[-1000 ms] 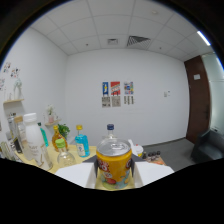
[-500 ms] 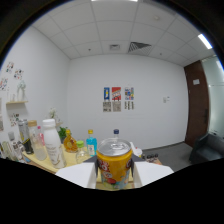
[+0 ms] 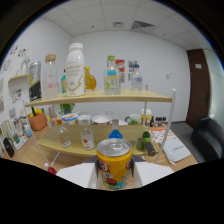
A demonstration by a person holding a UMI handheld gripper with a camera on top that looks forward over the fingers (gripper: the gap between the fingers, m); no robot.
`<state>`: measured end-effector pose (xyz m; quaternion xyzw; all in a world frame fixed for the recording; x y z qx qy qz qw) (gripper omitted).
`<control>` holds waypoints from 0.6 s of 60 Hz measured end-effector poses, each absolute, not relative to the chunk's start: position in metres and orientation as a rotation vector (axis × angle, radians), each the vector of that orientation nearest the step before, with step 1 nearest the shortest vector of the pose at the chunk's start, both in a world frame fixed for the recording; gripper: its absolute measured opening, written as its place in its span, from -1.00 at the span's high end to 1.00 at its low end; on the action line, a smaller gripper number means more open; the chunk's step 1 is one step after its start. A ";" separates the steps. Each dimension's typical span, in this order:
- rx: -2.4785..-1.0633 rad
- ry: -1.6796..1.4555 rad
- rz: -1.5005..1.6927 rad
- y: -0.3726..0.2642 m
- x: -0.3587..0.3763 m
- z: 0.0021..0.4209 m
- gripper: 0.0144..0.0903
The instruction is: Make me a cup of Vodka Sunrise.
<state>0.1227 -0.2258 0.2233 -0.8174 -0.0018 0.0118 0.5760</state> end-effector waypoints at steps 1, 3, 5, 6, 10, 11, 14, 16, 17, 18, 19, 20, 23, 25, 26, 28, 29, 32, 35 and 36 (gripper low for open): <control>-1.923 -0.022 0.007 -0.225 0.122 0.218 0.05; -1.939 -0.066 -0.041 -0.224 0.119 0.207 0.05; -1.951 -0.118 -0.086 -0.222 0.117 0.199 0.04; -1.953 -0.145 -0.112 -0.221 0.116 0.196 0.04; -1.947 -0.264 -0.237 -0.218 0.114 0.187 0.04; -1.944 -0.296 -0.272 -0.217 0.114 0.185 0.05; -1.927 -0.389 -0.378 -0.213 0.115 0.182 0.05; -1.910 -0.453 -0.451 -0.211 0.115 0.181 0.04; -1.901 -0.487 -0.491 -0.210 0.116 0.180 0.05; -1.889 -0.520 -0.529 -0.209 0.116 0.179 0.04; -1.877 -0.553 -0.562 -0.208 0.116 0.179 0.04; -1.864 -0.587 -0.593 -0.207 0.116 0.178 0.04; -1.823 -0.690 -0.687 -0.206 0.115 0.176 0.04; -1.788 -0.760 -0.745 -0.204 0.115 0.176 0.05; -1.771 -0.793 -0.776 -0.205 0.115 0.177 0.05; -1.732 -0.861 -0.834 -0.204 0.113 0.177 0.05; -1.711 -0.896 -0.861 -0.204 0.112 0.177 0.05; -1.647 -0.988 -0.937 -0.204 0.110 0.179 0.05; -1.579 -1.071 -1.010 -0.202 0.106 0.181 0.04; -1.560 -1.099 -1.033 -0.203 0.105 0.180 0.04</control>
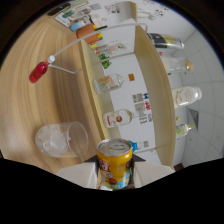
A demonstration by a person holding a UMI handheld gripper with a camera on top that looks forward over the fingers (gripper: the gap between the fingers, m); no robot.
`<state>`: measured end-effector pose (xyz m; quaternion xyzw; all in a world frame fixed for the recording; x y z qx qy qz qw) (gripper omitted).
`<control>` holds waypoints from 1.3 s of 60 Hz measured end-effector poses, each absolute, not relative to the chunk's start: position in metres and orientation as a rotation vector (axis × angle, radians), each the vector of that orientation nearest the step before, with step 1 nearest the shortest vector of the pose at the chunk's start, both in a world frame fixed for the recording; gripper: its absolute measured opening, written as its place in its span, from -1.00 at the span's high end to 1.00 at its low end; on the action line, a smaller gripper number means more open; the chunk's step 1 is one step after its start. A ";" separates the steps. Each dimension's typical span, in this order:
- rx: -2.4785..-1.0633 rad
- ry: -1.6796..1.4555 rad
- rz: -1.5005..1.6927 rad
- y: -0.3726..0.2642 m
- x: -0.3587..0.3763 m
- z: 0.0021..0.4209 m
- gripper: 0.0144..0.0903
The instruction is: Make me a cup of Vodka Sunrise.
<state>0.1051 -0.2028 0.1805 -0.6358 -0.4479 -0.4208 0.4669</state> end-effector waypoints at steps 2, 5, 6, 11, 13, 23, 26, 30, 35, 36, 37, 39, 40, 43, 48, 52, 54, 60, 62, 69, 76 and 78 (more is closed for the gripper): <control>-1.518 -1.152 -1.077 -0.203 0.103 0.181 0.04; -1.443 -1.240 -1.146 -0.199 0.099 0.181 0.05; -1.420 -1.264 -1.168 -0.201 0.098 0.182 0.04; -1.318 -1.376 -1.258 -0.202 0.093 0.182 0.04; -1.277 -1.412 -1.294 -0.199 0.092 0.182 0.04; -1.216 -1.490 -1.367 -0.200 0.090 0.184 0.04; -1.217 -1.491 -1.376 -0.202 0.090 0.188 0.04; -1.224 -1.478 -1.368 -0.202 0.090 0.193 0.04; -1.285 -1.408 -1.296 -0.203 0.089 0.202 0.04; -1.305 -1.382 -1.270 -0.203 0.089 0.204 0.04; -1.329 -1.348 -1.239 -0.203 0.088 0.207 0.05; -1.375 -1.266 -1.167 -0.204 0.088 0.215 0.04; -1.397 -1.223 -1.123 -0.205 0.086 0.220 0.04; -1.449 -1.067 -0.995 -0.207 0.087 0.238 0.05; -1.512 -0.810 -0.737 -0.214 0.087 0.267 0.03; -1.550 -0.626 -0.555 -0.221 0.095 0.286 0.03; -1.554 -0.545 -0.472 -0.225 0.101 0.294 0.03; -1.580 -0.327 -0.260 -0.234 0.126 0.302 0.04; -1.594 -0.269 -0.197 -0.235 0.136 0.299 0.04; -1.656 -0.110 -0.079 -0.236 0.177 0.270 0.04; -1.738 -0.017 -0.026 -0.228 0.213 0.222 0.04; -1.753 -0.001 -0.014 -0.226 0.220 0.210 0.04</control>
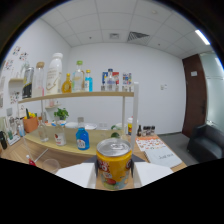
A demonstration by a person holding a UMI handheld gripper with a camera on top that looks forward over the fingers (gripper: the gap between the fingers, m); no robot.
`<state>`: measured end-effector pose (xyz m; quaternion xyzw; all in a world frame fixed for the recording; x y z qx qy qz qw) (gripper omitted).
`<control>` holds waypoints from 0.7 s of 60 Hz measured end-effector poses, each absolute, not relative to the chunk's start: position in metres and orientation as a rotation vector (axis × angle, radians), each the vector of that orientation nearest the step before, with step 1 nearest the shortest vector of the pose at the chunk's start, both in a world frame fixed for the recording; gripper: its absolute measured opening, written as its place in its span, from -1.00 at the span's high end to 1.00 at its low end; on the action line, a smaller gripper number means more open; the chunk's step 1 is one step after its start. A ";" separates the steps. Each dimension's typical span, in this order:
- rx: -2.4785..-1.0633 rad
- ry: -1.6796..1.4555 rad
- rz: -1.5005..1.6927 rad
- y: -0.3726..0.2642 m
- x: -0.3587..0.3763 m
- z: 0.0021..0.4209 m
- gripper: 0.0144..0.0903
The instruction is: Make me a cup of Vodka Sunrise.
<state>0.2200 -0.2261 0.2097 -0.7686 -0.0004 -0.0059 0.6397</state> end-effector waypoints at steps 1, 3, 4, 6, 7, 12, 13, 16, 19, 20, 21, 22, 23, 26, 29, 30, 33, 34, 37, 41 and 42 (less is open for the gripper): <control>-1.764 0.004 -0.007 -0.225 0.223 0.203 0.04; -1.784 0.018 0.000 -0.223 0.230 0.189 0.04; -1.790 0.025 0.003 -0.222 0.232 0.184 0.04; -1.804 0.033 0.013 -0.219 0.237 0.172 0.04; -1.815 0.037 0.017 -0.217 0.241 0.166 0.03; -1.853 0.068 0.043 -0.209 0.250 0.136 0.04; -1.862 0.074 0.047 -0.209 0.251 0.130 0.04; -1.886 0.085 0.058 -0.206 0.255 0.116 0.04; -1.907 0.090 0.070 -0.203 0.255 0.104 0.04; -1.916 0.089 0.072 -0.202 0.255 0.099 0.04; -1.925 0.087 0.074 -0.201 0.255 0.095 0.04; -1.933 0.084 0.074 -0.201 0.256 0.091 0.04; -1.940 0.082 0.076 -0.200 0.256 0.088 0.04; -1.961 0.074 0.078 -0.199 0.255 0.079 0.04; -1.981 0.063 0.081 -0.200 0.253 0.073 0.03; -1.985 0.060 0.078 -0.200 0.252 0.071 0.03; -2.008 0.049 0.064 -0.201 0.252 0.064 0.03; -2.018 0.048 0.060 -0.202 0.253 0.062 0.03; -2.039 0.055 0.062 -0.205 0.253 0.055 0.02; -2.071 0.066 0.062 -0.211 0.254 0.046 0.01; -2.056 0.068 0.062 -0.210 0.254 0.047 0.02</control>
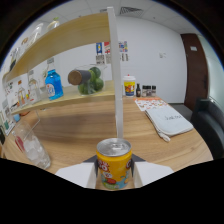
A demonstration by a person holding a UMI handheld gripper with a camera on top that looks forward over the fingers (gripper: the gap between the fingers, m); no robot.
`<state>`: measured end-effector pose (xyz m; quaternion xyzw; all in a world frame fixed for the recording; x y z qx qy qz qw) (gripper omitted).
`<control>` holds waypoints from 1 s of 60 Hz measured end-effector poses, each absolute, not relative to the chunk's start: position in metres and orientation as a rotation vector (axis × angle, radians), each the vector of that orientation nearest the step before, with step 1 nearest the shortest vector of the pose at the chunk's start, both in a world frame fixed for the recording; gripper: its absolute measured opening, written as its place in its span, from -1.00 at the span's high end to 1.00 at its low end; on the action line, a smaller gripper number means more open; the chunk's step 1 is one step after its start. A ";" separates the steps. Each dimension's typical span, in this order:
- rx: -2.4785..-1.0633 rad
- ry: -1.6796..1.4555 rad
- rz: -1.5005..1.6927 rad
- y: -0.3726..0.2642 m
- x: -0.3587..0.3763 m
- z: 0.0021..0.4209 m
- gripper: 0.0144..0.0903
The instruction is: Make me a cup of Vodka Sunrise.
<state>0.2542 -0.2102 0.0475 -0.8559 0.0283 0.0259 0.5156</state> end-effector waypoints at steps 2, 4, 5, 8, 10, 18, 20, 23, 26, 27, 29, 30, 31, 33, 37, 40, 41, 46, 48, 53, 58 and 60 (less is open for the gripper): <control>-2.057 0.063 0.056 -0.213 0.255 0.047 0.01; -2.056 0.053 0.047 -0.215 0.255 0.047 0.01; -2.055 0.047 0.042 -0.216 0.255 0.047 0.00; -2.053 0.035 0.028 -0.218 0.256 0.046 -0.01; -2.051 0.030 0.021 -0.220 0.256 0.046 -0.02; -2.036 0.037 0.013 -0.226 0.257 0.046 -0.03; -2.036 0.040 0.009 -0.227 0.257 0.045 -0.04; -2.038 0.046 -0.010 -0.231 0.261 0.044 -0.12; -2.025 0.051 -0.031 -0.233 0.263 0.050 -0.20; -2.020 0.054 -0.040 -0.234 0.264 0.052 -0.25; -2.014 0.063 -0.062 -0.237 0.267 0.059 -0.46; -2.008 0.068 -0.068 -0.238 0.268 0.064 -0.55; -2.001 0.074 -0.072 -0.240 0.268 0.069 -0.63; -1.989 0.084 -0.073 -0.244 0.267 0.080 -0.79; -1.966 0.099 -0.072 -0.254 0.261 0.108 -0.91; -1.935 0.106 -0.064 -0.261 0.253 0.133 -0.90; -1.924 0.107 -0.063 -0.264 0.251 0.141 -0.89; -1.878 0.106 -0.069 -0.277 0.233 0.181 -0.89; -1.867 0.099 -0.071 -0.281 0.224 0.192 -0.89; -1.855 0.092 -0.064 -0.293 0.198 0.212 -0.88; -1.863 0.089 -0.029 -0.302 0.168 0.217 -0.87; -1.865 0.088 -0.013 -0.304 0.157 0.217 -0.87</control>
